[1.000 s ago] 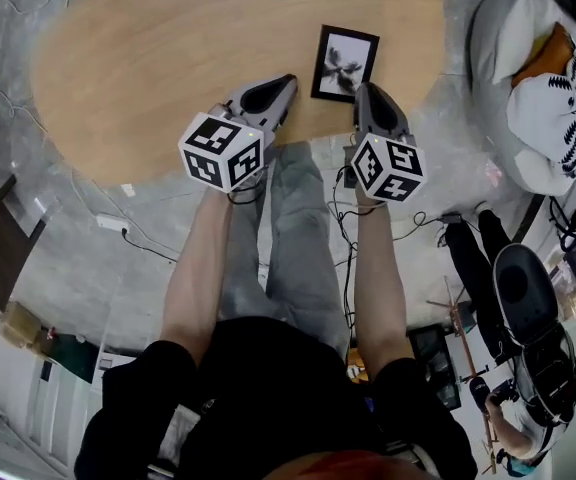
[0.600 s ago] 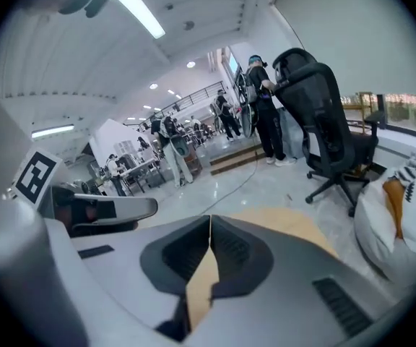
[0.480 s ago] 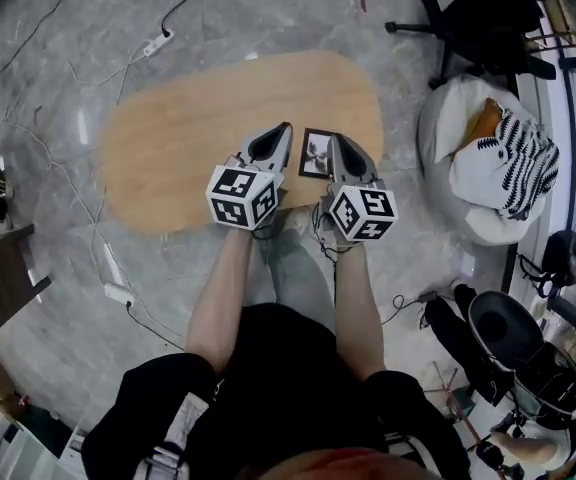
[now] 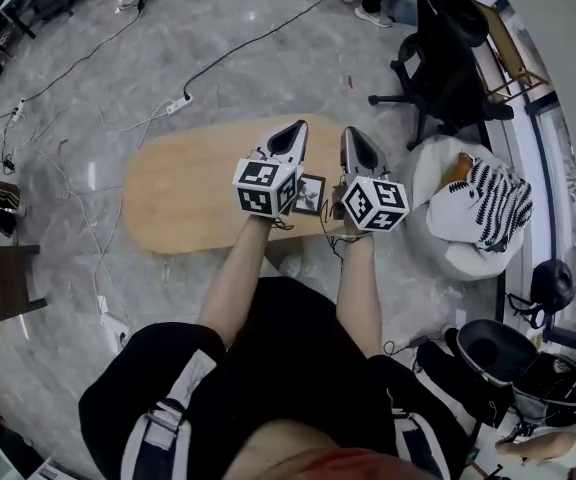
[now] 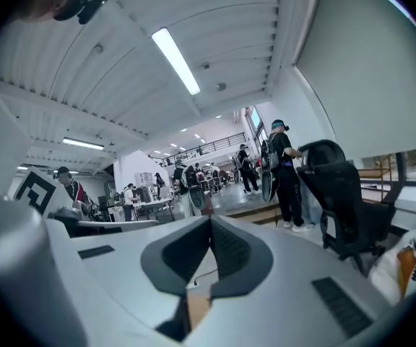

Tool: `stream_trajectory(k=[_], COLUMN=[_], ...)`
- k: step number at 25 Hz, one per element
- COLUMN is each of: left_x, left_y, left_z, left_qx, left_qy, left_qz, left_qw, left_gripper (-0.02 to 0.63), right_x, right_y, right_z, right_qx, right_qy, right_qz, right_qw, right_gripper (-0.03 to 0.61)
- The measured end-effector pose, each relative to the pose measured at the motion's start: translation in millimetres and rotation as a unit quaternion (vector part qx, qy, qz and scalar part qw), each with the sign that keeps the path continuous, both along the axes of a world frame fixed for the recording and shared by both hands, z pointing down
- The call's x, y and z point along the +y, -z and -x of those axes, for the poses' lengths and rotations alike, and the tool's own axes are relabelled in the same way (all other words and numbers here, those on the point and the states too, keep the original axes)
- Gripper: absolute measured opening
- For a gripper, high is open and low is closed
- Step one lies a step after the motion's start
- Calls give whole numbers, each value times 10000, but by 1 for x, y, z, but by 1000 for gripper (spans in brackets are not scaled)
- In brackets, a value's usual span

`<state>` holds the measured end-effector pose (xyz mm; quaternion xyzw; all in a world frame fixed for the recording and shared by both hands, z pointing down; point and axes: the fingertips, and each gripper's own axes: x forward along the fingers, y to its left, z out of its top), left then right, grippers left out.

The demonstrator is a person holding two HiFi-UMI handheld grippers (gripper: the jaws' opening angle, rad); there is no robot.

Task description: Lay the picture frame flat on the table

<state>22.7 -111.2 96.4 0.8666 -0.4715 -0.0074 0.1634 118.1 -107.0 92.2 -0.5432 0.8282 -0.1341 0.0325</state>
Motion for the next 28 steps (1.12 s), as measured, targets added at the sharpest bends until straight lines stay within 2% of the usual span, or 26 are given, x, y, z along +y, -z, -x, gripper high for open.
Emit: stream_trajectory(k=[7, 18, 28], left_x=[10, 19, -2], left_y=[34, 30, 30], left_z=[-33, -62, -57], left_qx=[-310, -495, -498], left_qy=[-27, 27, -16], left_qz=[-430, -502, -547], left_qw=[9986, 9975, 9973], left_gripper=[9, 8, 8], right_x=[21, 34, 17], right_y=[37, 30, 28], right_z=[-18, -59, -66], right_qx=[304, 322, 329], right_qy=[77, -117, -304], right_qz=[-474, -482, -523], right_qw=[9984, 9983, 9976], right_gripper=[11, 11, 11])
